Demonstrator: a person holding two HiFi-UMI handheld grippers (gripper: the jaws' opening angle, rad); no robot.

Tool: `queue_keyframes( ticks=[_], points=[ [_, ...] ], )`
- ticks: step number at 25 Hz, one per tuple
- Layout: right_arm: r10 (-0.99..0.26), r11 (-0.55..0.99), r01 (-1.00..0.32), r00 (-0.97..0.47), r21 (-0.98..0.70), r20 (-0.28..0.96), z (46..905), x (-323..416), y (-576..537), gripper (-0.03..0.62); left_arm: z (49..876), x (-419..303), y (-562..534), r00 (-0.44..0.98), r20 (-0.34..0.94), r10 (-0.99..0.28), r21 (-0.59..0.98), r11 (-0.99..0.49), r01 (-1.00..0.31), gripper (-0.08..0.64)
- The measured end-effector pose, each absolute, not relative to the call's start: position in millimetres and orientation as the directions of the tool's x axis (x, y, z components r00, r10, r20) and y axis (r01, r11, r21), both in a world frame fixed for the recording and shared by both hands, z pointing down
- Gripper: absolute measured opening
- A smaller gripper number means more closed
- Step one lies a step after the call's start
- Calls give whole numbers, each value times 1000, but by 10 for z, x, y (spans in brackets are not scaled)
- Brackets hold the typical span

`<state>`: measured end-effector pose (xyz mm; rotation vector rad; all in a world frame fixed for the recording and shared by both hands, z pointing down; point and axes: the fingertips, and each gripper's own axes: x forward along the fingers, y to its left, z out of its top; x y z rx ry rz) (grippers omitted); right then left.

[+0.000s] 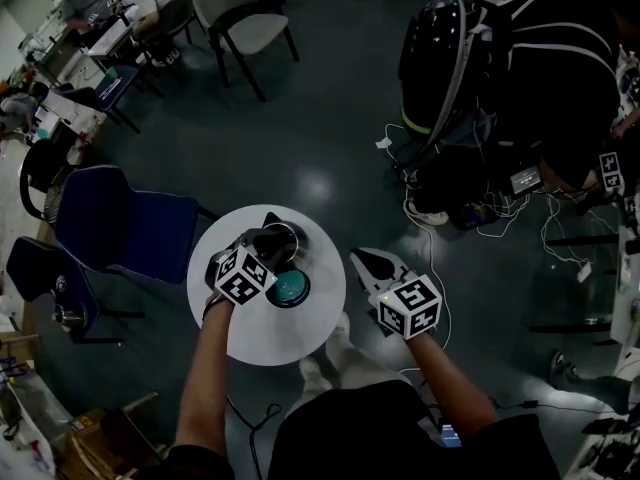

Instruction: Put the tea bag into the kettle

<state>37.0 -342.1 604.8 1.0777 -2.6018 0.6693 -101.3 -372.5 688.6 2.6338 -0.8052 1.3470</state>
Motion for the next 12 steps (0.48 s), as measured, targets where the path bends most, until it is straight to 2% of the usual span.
queue_keyframes(
  ticks=[12],
  points=[
    [-604, 620, -721, -691, -310, 397, 6071, 353, -3458, 17, 6931, -1076, -3760, 493, 765, -413, -148, -859, -490, 113]
  ],
)
